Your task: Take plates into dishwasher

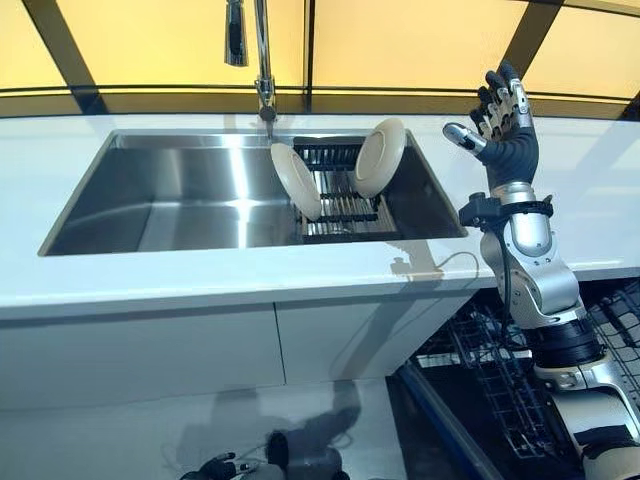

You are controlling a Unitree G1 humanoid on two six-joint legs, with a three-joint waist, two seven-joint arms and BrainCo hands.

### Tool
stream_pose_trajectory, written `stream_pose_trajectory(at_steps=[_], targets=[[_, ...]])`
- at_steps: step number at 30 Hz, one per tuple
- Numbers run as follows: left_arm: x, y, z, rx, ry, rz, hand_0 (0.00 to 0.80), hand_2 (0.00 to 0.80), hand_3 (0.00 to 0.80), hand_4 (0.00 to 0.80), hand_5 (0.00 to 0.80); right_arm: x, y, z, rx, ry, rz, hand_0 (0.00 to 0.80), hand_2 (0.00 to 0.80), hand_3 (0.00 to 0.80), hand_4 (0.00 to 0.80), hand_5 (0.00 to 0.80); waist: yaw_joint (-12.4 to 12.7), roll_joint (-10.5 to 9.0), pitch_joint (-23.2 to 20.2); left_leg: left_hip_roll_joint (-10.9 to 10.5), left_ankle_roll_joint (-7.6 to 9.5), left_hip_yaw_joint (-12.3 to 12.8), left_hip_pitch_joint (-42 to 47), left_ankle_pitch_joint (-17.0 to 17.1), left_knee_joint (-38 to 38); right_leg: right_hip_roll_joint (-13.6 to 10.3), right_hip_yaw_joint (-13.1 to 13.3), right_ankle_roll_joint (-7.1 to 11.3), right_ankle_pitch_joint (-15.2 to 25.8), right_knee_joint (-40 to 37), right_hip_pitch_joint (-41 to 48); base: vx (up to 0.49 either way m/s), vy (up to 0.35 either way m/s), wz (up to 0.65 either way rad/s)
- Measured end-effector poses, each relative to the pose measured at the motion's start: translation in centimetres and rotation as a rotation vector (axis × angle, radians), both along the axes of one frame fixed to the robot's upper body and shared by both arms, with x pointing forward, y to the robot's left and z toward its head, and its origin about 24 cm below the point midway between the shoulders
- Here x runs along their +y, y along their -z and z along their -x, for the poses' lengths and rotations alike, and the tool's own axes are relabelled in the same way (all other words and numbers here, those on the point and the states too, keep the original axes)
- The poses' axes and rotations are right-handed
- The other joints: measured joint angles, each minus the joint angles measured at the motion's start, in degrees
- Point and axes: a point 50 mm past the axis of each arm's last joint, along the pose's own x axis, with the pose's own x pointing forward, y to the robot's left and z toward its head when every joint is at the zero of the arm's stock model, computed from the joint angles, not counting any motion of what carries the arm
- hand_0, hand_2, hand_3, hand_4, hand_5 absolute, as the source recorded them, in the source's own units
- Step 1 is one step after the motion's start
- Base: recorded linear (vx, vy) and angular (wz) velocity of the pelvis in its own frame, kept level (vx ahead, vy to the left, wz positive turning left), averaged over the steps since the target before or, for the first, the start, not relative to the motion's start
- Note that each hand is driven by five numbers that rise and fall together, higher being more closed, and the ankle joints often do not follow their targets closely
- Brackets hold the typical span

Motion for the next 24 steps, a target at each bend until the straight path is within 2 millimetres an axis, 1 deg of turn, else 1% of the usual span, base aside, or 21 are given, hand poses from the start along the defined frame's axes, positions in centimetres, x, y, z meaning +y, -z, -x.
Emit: stream_pose_trajectory(at_steps=[2, 3, 4, 5, 6, 7, 8, 9, 10, 12, 13, 14, 15, 16, 17, 18, 19, 20, 22, 24], targets=[[0.0, -0.2, -0.8, -0.017, 0.008, -0.003, 0.0, 0.0, 0.0, 0.0, 0.0, 0.0, 0.1, -0.1, 0.005, -0.001, 0.0, 0.0, 0.0, 0.0, 0.0, 0.0, 0.2, -0.08, -0.1, -1.1, 1.0, 0.0, 0.3, -0.6, -0.1, -1.2, -0.2, 1.09, -1.6, 3.3, -1.2, 0.17, 0.292, 0.02], [0.0, -0.2, -0.8, -0.018, 0.015, -0.004, 0.0, 0.0, 0.0, 0.0, 0.0, 0.0, 0.2, -0.1, 0.006, -0.004, 0.0, 0.0, 0.0, 0.0, 0.0, 0.0, 0.3, -0.05, 0.0, -1.1, 1.22, 0.2, 0.6, -0.8, -0.3, -1.6, -0.3, 1.51, -2.0, 5.1, -2.0, 0.125, 0.293, -0.05], [0.2, -0.3, -1.0, -0.017, 0.025, -0.013, 0.0, 0.0, 0.0, 0.0, 0.0, 0.1, 0.3, -0.1, 0.01, -0.01, -0.001, 0.0, 0.0, 0.0, 0.0, 0.0, 0.3, 0.15, 0.1, -0.8, 1.55, 0.5, 1.5, -1.0, -0.9, -2.0, -0.8, 2.0, -3.0, 13.0, -5.4, 0.107, 0.253, -0.1], [0.3, -0.3, -0.9, -0.012, 0.033, -0.018, 0.0, 0.0, 0.0, 0.0, 0.0, 0.0, 0.6, -0.1, 0.02, -0.009, 0.0, 0.0, 0.0, 0.0, 0.0, 0.0, 0.1, 0.24, 0.1, -0.5, 1.84, 0.5, 2.5, -1.1, -1.3, -2.6, -1.5, 2.05, -3.2, 20.0, -8.3, 0.104, 0.219, -0.1], [0.4, -0.3, -0.7, -0.003, 0.046, -0.024, 0.0, 0.0, 0.0, 0.0, 0.0, -0.2, 1.0, 0.0, 0.031, -0.007, 0.001, 0.0, 0.0, 0.0, 0.0, 0.0, 0.0, 0.06, 0.1, -0.6, 2.3, 0.8, 3.6, -1.5, -1.3, -3.8, -1.7, 1.78, -3.8, 26.6, -10.8, 0.089, 0.112, -0.04], [0.4, -0.3, -0.6, 0.0, 0.051, -0.025, 0.0, 0.0, 0.0, 0.0, 0.0, -0.3, 1.1, 0.0, 0.034, -0.006, 0.0, 0.0, 0.0, 0.0, 0.0, 0.0, 0.0, 0.17, 0.0, -0.8, 2.65, 1.0, 4.6, -2.0, -1.4, -4.8, -1.7, 1.71, -3.9, 29.7, -12.2, 0.088, 0.035, -0.05], [0.4, -0.3, -0.7, -0.004, 0.052, -0.026, 0.0, 0.0, 0.0, 0.0, 0.0, -0.3, 1.0, 0.0, 0.029, -0.008, -0.001, 0.0, 0.0, 0.0, 0.0, 0.0, 0.0, 0.36, 0.0, -0.8, 2.73, 1.2, 5.2, -2.2, -1.7, -5.5, -1.6, 1.72, -3.9, 30.3, -13.0, 0.079, -0.051, -0.08], [0.6, -0.5, -1.0, -0.012, 0.054, -0.032, 0.0, 0.0, 0.0, 0.0, 0.0, -0.4, 0.8, 0.1, 0.023, -0.007, -0.003, 0.0, 0.0, 0.0, 0.0, 0.0, 0.1, 0.39, 0.0, -0.7, 2.7, 1.3, 5.4, -2.3, -1.9, -5.8, -1.5, 1.75, -3.9, 28.7, -13.8, 0.066, -0.112, -0.12], [0.9, -0.6, -1.1, -0.017, 0.054, -0.04, 0.0, 0.0, 0.0, 0.0, 0.0, -0.4, 0.9, 0.1, 0.024, -0.007, -0.003, 0.0, 0.0, 0.0, 0.0, 0.0, 0.2, 0.34, 0.0, -0.3, 2.53, 1.6, 5.5, -2.2, -2.3, -5.6, -1.5, 1.79, -3.8, 24.4, -13.9, 0.032, -0.154, -0.17], [1.5, -0.8, -1.2, -0.014, 0.038, -0.053, 0.0, 0.0, 0.0, 0.0, 0.0, -0.4, 0.8, 0.1, 0.026, -0.008, -0.003, 0.0, 0.0, 0.0, 0.0, 0.0, 0.4, 0.23, -0.1, 0.5, 2.06, 2.2, 5.0, -2.3, -2.3, -3.7, -0.7, 2.94, -2.8, 12.1, -12.5, -0.01, -0.196, -0.23], [1.8, -0.8, -1.2, -0.013, 0.035, -0.061, 0.0, 0.0, 0.0, 0.0, 0.0, -0.4, 0.8, 0.1, 0.026, -0.009, -0.009, 0.0, 0.0, 0.0, 0.0, 0.0, 0.3, 0.08, -0.2, 0.7, 1.76, 2.2, 4.7, -2.3, -2.4, -2.7, 0.7, 3.82, -1.6, 6.7, -12.1, -0.024, -0.223, -0.12], [1.8, -0.9, -1.3, -0.016, 0.032, -0.068, 0.0, 0.0, 0.0, 0.0, 0.0, -0.4, 0.9, 0.0, 0.03, -0.012, -0.02, 0.0, 0.0, 0.0, 0.0, 0.0, 0.1, -0.03, -0.2, 0.7, 1.41, 2.0, 4.3, -2.3, -2.3, -2.2, 1.8, 4.11, 0.5, 2.5, -11.7, -0.005, -0.211, 0.01], [1.8, -0.9, -1.4, -0.018, 0.03, -0.07, 0.0, 0.0, 0.0, 0.0, 0.0, -0.4, 0.9, 0.0, 0.032, -0.009, -0.023, 0.0, 0.0, 0.0, 0.0, 0.0, 0.1, -0.05, -0.3, 0.7, 1.2, 1.6, 4.2, -2.2, -2.3, -1.9, 2.0, 4.14, 2.1, 1.2, -11.6, 0.037, -0.215, 0.25], [1.7, -1.0, -1.7, -0.023, 0.028, -0.075, 0.0, 0.0, 0.0, 0.0, 0.0, -0.5, 0.9, 0.0, 0.035, -0.002, -0.026, 0.0, 0.0, 0.0, 0.0, 0.0, -0.3, -0.14, -0.3, 0.6, 0.78, 0.6, 4.0, -2.1, -2.4, -1.7, 2.0, 4.13, 5.3, -1.2, -10.2, 0.099, -0.241, 0.36], [1.7, -1.0, -2.0, -0.028, 0.021, -0.079, 0.0, 0.0, 0.0, 0.0, 0.0, -0.7, 1.2, -0.2, 0.051, 0.008, -0.028, 0.0, 0.0, 0.0, 0.0, 0.0, 0.0, -0.67, -0.7, 0.4, -0.09, -0.1, 4.0, -2.1, -2.4, -1.5, 1.8, 3.66, 10.1, -4.7, -8.3, 0.159, -0.268, 0.46], [1.7, -1.0, -1.8, -0.027, 0.014, -0.079, 0.0, 0.0, 0.0, 0.0, 0.0, -0.8, 1.5, -0.4, 0.071, 0.014, -0.026, 0.0, 0.0, 0.0, 0.0, 0.0, 0.0, -1.16, -1.0, 0.2, -0.64, -0.9, 4.1, -2.1, -2.4, -1.3, 1.7, 1.5, 13.2, -6.7, -7.3, 0.178, -0.247, 0.4], [1.6, -0.9, -1.7, -0.028, -0.002, -0.068, 0.0, 0.0, 0.0, 0.0, 0.0, -0.9, 1.9, -0.6, 0.097, 0.016, -0.021, 0.0, 0.0, 0.0, 0.0, 0.0, 0.1, -1.06, -1.2, 0.5, -1.36, -1.5, 4.3, -2.3, -2.4, -0.7, 1.4, 0.32, 13.7, -8.6, -5.9, 0.166, -0.207, 0.25], [1.3, -0.8, -1.5, -0.03, -0.006, -0.058, 0.0, 0.0, 0.0, 0.0, 0.0, -0.9, 2.1, -0.7, 0.118, 0.014, -0.014, 0.0, 0.0, 0.0, 0.0, 0.0, 0.3, -0.91, -1.3, 1.2, -1.81, -1.5, 4.6, -2.5, -2.4, 0.0, 1.4, -0.17, 13.4, -8.7, -5.7, 0.13, -0.167, 0.12], [0.9, -0.4, -0.3, -0.004, -0.009, -0.042, 0.0, 0.0, 0.0, 0.0, 0.0, -0.3, 2.5, -0.9, 0.155, -0.008, 0.012, 0.0, 0.0, 0.0, 0.0, 0.0, 0.9, -0.86, -1.4, 2.2, -2.9, -1.6, 5.2, -2.8, -2.4, 1.1, 1.1, -1.02, 12.8, -8.6, -5.0, 0.096, -0.133, 0.0], [0.1, -0.1, 0.0, 0.004, -0.008, -0.019, 0.0, 0.0, 0.0, 0.0, 0.0, -0.1, 2.8, -1.1, 0.183, -0.017, 0.028, 0.0, 0.0, 0.0, 0.0, 0.0, 1.4, -0.73, -1.5, 2.7, -3.66, -1.7, 5.3, -2.8, -2.4, 1.8, 0.7, -1.43, 12.6, -8.6, -4.8, 0.073, -0.092, 0.04]])
